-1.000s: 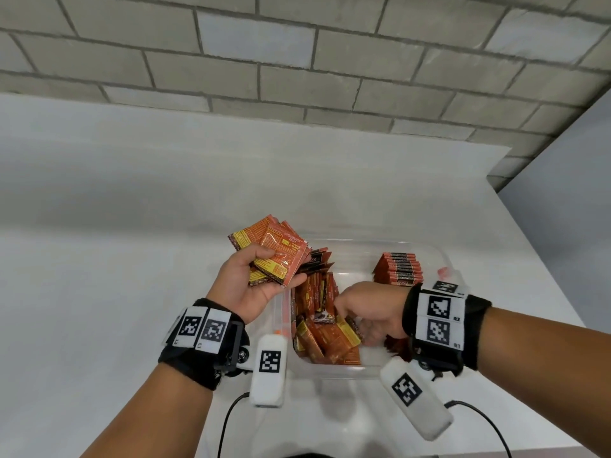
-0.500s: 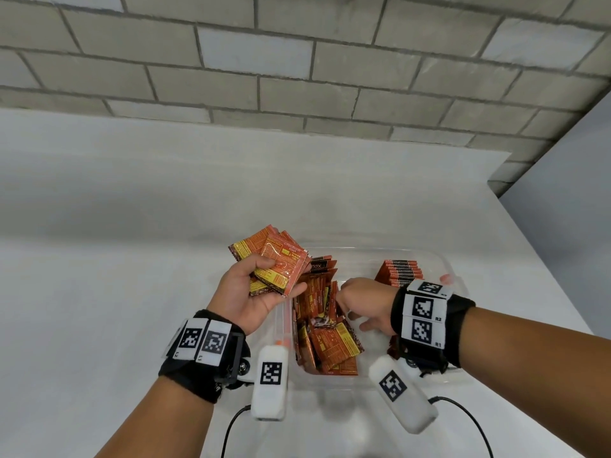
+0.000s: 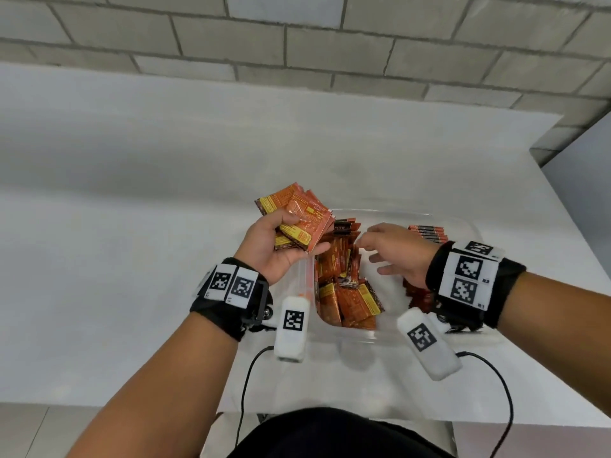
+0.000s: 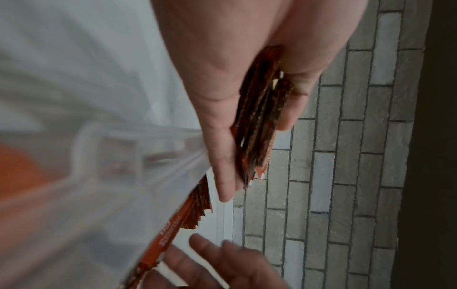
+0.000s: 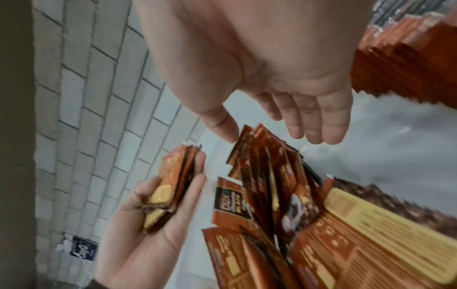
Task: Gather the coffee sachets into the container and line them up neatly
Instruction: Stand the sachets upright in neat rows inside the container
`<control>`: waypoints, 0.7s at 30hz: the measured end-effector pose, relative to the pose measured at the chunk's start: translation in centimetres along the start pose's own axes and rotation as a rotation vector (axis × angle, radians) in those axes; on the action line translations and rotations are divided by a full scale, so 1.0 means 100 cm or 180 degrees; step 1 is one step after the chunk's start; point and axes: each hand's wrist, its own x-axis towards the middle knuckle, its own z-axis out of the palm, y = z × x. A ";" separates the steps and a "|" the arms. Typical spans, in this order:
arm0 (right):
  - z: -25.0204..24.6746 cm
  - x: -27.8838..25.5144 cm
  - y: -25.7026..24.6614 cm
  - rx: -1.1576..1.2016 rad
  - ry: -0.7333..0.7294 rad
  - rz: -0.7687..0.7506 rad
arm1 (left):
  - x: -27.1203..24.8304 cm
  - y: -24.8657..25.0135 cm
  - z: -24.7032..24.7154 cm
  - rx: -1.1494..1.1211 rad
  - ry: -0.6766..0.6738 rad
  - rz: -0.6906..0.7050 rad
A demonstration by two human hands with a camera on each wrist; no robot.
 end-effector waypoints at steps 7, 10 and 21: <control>-0.011 -0.034 -0.016 0.0532 -0.0055 -0.0808 | -0.009 -0.006 0.030 0.0575 -0.0541 0.0396; -0.009 -0.044 -0.017 0.0727 -0.0002 -0.0904 | -0.010 -0.013 0.050 0.0664 -0.0703 0.0618; -0.038 -0.050 0.006 0.1318 0.0396 -0.1373 | 0.000 -0.031 0.073 0.0057 -0.0371 0.0450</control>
